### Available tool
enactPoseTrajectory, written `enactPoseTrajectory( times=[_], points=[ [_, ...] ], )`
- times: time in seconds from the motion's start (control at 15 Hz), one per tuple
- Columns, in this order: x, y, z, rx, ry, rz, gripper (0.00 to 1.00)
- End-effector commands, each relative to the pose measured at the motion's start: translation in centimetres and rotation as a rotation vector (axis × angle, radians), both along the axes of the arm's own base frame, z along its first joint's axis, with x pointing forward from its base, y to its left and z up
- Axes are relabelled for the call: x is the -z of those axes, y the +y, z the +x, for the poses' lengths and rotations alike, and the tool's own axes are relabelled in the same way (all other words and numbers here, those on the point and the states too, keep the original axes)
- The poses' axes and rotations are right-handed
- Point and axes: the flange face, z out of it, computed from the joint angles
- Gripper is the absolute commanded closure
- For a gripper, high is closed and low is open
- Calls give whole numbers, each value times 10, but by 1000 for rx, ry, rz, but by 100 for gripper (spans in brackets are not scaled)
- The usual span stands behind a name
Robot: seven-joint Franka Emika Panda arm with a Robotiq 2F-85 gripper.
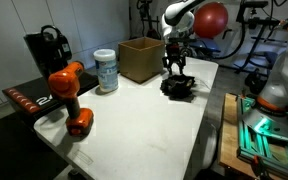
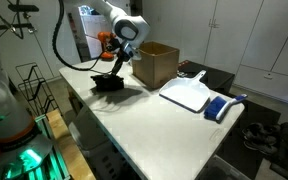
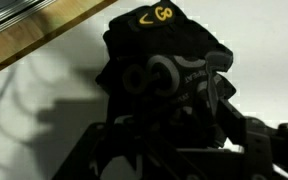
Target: Pick up the second glove from the right and put it on the leftmost glove, pick up the glove to the right of the stacked glove and put it on the stack of gloves, pick up the rightmost glove and put it on the stack of gloves, pick up all the gloves and put them in the cardboard box
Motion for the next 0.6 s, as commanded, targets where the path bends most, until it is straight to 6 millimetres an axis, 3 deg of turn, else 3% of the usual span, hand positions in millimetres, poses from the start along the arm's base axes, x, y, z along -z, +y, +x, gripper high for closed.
enactPoseTrajectory(
  times=[0.0, 0.07, 0.13, 0.4, 0.53],
  points=[
    [-18, -2, -16, -65, -105, 37, 0],
    [-24, -6, -21, -101, -157, 45, 0],
    [-14, -2, -3, -60, -77, 28, 4],
    [-28, -6, -14, -94, -138, 43, 0],
    [-13, -1, -18, -155, -108, 53, 0]
  ],
)
